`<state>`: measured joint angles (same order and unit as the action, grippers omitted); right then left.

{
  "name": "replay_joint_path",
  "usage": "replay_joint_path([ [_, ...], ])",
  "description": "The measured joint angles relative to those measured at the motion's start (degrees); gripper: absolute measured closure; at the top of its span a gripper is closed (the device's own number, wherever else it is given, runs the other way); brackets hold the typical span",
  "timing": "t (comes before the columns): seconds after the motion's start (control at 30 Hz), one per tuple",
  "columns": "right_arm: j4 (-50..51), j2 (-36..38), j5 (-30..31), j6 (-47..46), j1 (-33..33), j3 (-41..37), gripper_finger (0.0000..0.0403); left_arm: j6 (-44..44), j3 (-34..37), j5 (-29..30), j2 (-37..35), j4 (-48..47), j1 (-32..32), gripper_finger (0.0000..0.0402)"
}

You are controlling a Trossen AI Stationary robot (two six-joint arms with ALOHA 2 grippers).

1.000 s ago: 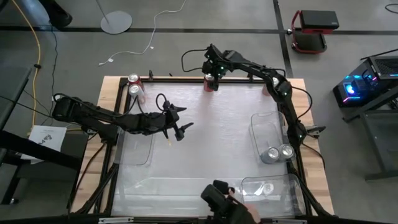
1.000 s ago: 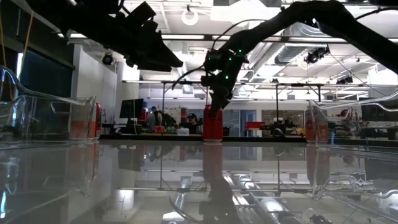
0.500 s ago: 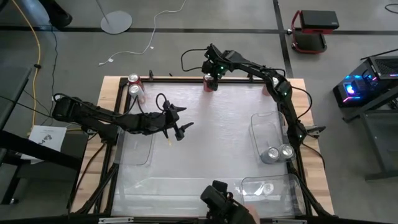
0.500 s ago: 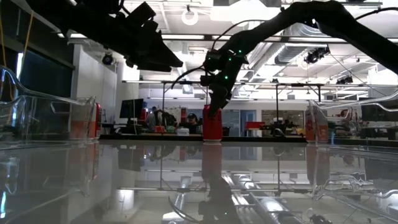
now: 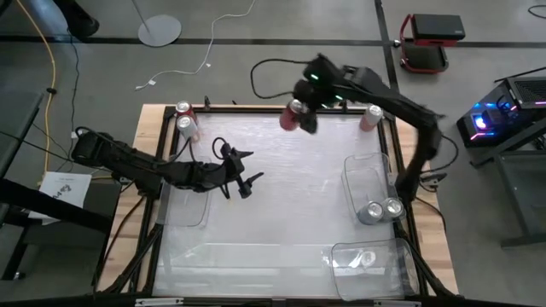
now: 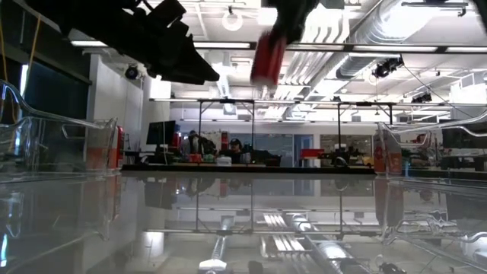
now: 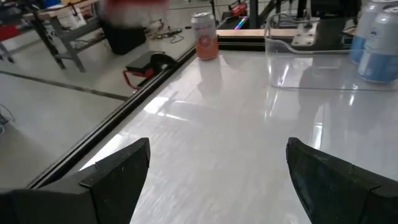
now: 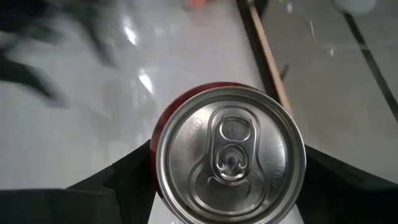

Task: Sort soda cans
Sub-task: Put the right red-black soda can into the bottom transparent bin

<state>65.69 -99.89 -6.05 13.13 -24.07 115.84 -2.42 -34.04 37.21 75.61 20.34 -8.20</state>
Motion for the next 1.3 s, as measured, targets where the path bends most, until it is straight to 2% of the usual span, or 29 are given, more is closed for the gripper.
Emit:
replay_joint_path([
  [0.17, 6.81, 9.40, 6.07, -11.24, 14.43, 0.06, 0.0118, -0.39, 0.00, 2.44, 0.00, 0.02, -2.67, 0.0048],
  [0.37, 10.71, 16.22, 16.71, -32.55, 37.90, 0.02, 0.0118, -2.19, 0.00, 5.07, 0.00, 0.43, -5.28, 0.0048],
  [0.6, 17.51, 14.36, 33.01, -57.54, 64.38, -0.60, 0.0118, -4.56, 0.02, 5.84, 0.00, 0.52, -7.17, 0.0048],
  [0.7, 20.77, 11.36, 35.34, -67.74, 72.07, -1.74, 0.0118, -5.85, 0.02, 5.88, 0.00, 0.53, -7.52, 0.0048],
  [0.83, 19.94, 8.72, 35.59, -79.25, 78.64, -8.47, 0.0118, -7.48, 0.02, 6.80, 0.00, 0.52, -7.68, 0.0048],
  [0.97, 15.80, 9.23, 34.52, -88.45, 82.18, -19.48, 0.0118, -7.95, 0.02, 6.88, 0.00, 0.52, -7.67, 0.0048],
  [1.17, -3.30, 12.86, 31.06, -90.56, 82.70, -33.35, 0.0118, -8.98, 0.02, 6.88, 0.00, 0.52, -7.68, 0.0048],
  [1.3, -7.74, 12.84, 28.66, -91.38, 82.15, -38.87, 0.0118, -9.23, 0.02, 6.89, 0.00, 0.52, -7.66, 0.0048],
])
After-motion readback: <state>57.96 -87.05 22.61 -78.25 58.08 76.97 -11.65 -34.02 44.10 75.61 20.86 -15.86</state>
